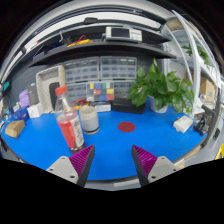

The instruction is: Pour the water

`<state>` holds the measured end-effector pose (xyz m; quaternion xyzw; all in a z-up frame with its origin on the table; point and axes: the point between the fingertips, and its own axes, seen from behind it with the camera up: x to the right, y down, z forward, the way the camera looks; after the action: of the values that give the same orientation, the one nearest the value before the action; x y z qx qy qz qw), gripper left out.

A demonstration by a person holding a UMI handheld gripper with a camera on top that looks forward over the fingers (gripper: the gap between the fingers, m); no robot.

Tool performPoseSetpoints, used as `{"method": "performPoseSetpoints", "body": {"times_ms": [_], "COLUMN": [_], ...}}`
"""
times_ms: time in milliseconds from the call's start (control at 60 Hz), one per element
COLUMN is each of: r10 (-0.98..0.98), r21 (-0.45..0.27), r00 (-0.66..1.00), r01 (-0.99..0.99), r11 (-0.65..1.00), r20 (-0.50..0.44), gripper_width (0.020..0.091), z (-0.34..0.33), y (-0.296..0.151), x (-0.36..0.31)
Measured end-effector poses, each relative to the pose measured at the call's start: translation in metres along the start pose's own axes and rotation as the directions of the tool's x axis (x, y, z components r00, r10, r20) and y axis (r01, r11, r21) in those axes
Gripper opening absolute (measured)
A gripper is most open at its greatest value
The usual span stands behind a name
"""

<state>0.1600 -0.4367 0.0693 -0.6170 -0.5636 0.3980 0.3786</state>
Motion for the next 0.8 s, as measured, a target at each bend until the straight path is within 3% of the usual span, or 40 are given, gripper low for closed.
{"method": "performPoseSetpoints", "body": {"times_ms": [217, 683, 750, 800], "r10": [-0.041, -0.06, -0.078, -0.089], "r21": [-0.029, 0.094, 0.118, 0.128], "r00": [0.993, 0.992, 0.992, 0.992], "r01": [0.045, 0.05, 0.066, 0.077], "r11": [0.999, 0.994, 0.991, 0.989], "r20": [0.113, 0.109, 0.096, 0.09], "gripper_width": [0.0755, 0.0754, 0.0707, 0.0621], "z": [-0.003, 0.071, 0.08, 0.085], "y": [0.028, -0.042, -0.048, -0.048], "x": [-0.078, -0.135, -0.137, -0.137]}}
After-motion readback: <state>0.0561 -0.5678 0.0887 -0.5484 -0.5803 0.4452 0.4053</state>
